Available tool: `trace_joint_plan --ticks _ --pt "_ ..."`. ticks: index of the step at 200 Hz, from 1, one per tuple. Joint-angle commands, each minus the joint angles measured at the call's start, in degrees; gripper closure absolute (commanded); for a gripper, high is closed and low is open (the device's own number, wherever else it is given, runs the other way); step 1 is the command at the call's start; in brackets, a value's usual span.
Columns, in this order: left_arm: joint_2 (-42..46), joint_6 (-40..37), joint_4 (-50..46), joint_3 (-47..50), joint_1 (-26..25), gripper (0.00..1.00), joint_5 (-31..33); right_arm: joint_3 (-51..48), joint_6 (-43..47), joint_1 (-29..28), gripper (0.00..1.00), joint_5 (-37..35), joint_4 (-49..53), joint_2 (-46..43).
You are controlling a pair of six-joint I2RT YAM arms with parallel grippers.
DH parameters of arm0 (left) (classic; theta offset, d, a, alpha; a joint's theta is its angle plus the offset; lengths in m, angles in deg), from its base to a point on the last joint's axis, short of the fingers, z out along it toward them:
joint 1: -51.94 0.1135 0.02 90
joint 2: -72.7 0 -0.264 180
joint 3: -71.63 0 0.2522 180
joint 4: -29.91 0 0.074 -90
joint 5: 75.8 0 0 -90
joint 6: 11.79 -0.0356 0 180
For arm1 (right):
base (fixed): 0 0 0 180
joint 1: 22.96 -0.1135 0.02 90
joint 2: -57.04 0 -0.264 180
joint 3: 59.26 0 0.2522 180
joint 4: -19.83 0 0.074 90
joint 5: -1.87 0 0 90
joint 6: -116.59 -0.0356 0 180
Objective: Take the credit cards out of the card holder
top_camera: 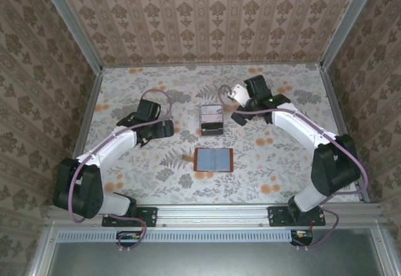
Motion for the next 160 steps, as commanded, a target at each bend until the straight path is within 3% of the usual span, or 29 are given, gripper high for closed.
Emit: trace_joint_plan --ticks 1,23,48,75,97,140,160 --pt "0.9 -7.2 0.3 -0.9 1.2 0.0 12.7 -7.2 -9.4 2.1 0.0 -2.6 -9.2 -5.0" --pt "2.1 -10.3 5.8 1.7 2.2 0.0 22.7 -15.5 -14.5 4.4 0.0 -3.8 -16.4 -7.9" --pt "3.6 -12.9 14.8 6.6 5.8 0.0 24.2 -24.0 -18.3 6.9 0.0 -5.4 -24.7 -9.3" --pt "5.0 -15.6 22.2 10.0 12.1 0.0 16.9 -32.6 -22.5 10.9 0.0 -5.8 -36.9 -11.6" --pt "7.1 -20.3 37.0 17.9 14.8 0.0 14.0 -37.5 -26.1 14.2 0.0 -5.3 -47.7 -11.1" --pt "4.2 -18.1 55.2 26.5 25.0 0.0 -1.8 -41.4 -28.1 16.5 0.0 -4.0 -59.5 -10.1" --pt "2.4 -18.4 60.3 26.8 26.2 0.0 -5.7 -42.7 -30.0 18.4 0.0 -1.3 -65.1 -6.3"
